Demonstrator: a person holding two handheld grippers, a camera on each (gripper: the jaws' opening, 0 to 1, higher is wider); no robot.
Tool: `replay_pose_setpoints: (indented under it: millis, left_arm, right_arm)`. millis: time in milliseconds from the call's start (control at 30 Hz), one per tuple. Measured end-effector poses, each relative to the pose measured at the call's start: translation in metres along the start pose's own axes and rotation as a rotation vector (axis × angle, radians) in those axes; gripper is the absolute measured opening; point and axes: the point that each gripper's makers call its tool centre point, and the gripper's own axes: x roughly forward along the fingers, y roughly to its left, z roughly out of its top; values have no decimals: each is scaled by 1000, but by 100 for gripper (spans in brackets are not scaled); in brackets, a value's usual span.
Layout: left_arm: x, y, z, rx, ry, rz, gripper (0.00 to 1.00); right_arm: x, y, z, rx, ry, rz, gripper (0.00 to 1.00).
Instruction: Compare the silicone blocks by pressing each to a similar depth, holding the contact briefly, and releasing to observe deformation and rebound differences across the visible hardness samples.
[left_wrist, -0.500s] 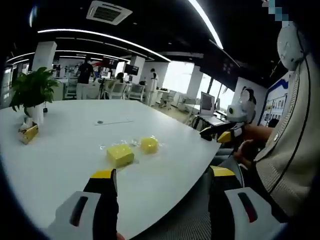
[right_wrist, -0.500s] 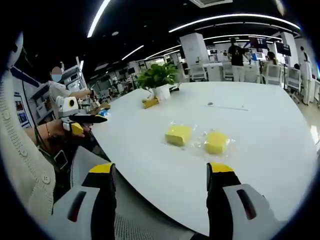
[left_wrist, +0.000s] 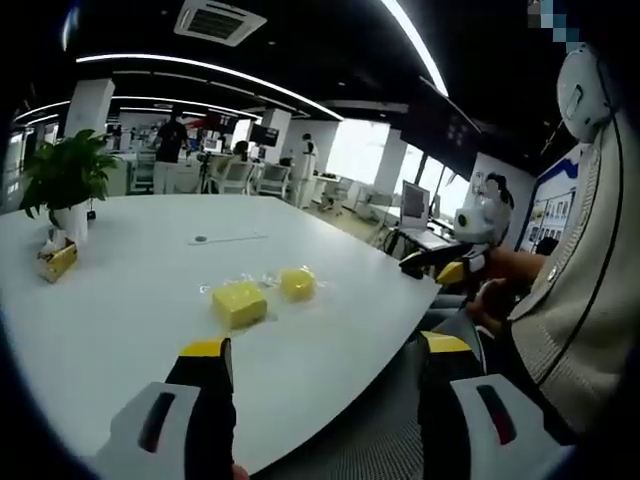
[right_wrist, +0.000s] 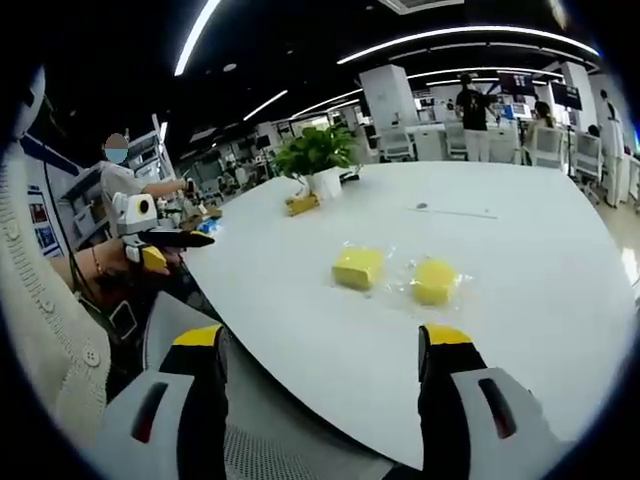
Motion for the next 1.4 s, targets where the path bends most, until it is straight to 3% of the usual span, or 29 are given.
replay_pose_setpoints:
  millis: [667,1200,1333,1400]
  left_arm:
    - [16,16,1,-15,40,-15,77]
    - [57,78,14,-137,43,83,71]
    - [66,94,18,-148,42,91,58]
    - [72,104,22,-179,19,93,58]
  right_arm:
    - [3,-7,-3,16,20,-12,72]
    - [15,-22,-13,58,52,-33,71]
    - [20,-25,-13,69,57,-35,71]
    - [22,-28,-13,77,61,-38,71]
